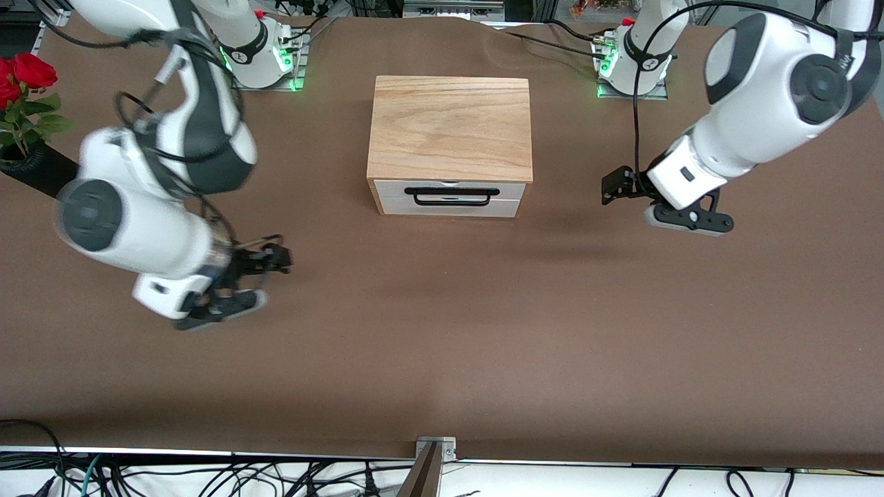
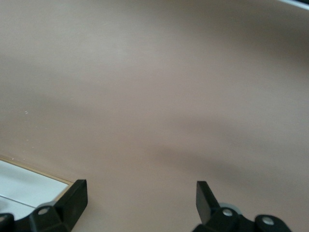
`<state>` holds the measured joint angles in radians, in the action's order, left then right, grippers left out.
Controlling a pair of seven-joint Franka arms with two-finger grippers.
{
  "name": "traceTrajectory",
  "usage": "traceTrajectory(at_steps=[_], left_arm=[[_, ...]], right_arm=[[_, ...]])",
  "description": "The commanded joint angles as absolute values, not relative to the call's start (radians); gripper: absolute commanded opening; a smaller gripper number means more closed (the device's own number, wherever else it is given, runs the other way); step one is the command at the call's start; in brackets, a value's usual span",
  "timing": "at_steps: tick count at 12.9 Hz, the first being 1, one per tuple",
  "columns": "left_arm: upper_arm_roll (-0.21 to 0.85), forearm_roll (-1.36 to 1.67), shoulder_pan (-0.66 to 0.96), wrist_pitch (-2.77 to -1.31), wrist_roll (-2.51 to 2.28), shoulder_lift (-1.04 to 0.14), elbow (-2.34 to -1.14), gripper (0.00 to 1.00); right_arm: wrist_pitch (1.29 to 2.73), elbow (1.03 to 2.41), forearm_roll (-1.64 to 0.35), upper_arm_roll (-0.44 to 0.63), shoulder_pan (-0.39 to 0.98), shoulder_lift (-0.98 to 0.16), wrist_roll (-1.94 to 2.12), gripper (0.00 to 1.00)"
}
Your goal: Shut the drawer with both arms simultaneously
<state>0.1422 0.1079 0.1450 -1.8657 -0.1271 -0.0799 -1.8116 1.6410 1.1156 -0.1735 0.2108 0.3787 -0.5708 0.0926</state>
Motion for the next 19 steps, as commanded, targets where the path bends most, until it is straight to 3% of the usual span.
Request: traceTrajectory(at_steps=[1, 4, 7, 10, 11, 14, 19], left_arm=[[0.161, -0.008, 0.143, -1.864, -0.136, -0.048, -1.79, 1.0], [0.069, -0.049, 0.147, -1.809, -0.136, -0.037, -1.727, 1.0], [-0.05, -0.04, 0.155, -1.66, -0.124, -0.034, -1.626, 1.0], [-0.124, -0.04, 0.16, -1.652, -0.123, -0.034, -1.618, 1.0], [-0.13, -0.038, 0.16, -1.654, -0.123, -0.037, -1.617, 1.0], [-0.135, -0.038, 0.161, -1.654, -0.126, -0.037, -1.617, 1.0], [-0.147, -0.037, 0.161, -1.655, -0.124, -0.037, -1.617, 1.0]], right_arm=[[1.574, 1.131, -0.167, 0.289, 0.382, -0.491, 0.087, 1.0], [1.574, 1.129, -0.167, 0.371, 0.382, -0.473, 0.091, 1.0], [1.574, 1.132, -0.161, 0.393, 0.377, -0.417, 0.089, 1.0], [1.577, 1.164, -0.129, 0.374, 0.302, -0.356, 0.086, 1.0], [1.58, 1.219, -0.105, 0.336, 0.269, -0.306, 0.084, 1.0], [1.588, 1.356, 0.017, 0.079, 0.083, -0.178, 0.08, 1.0], [1.588, 1.46, 0.015, 0.045, 0.032, -0.104, 0.086, 1.0]])
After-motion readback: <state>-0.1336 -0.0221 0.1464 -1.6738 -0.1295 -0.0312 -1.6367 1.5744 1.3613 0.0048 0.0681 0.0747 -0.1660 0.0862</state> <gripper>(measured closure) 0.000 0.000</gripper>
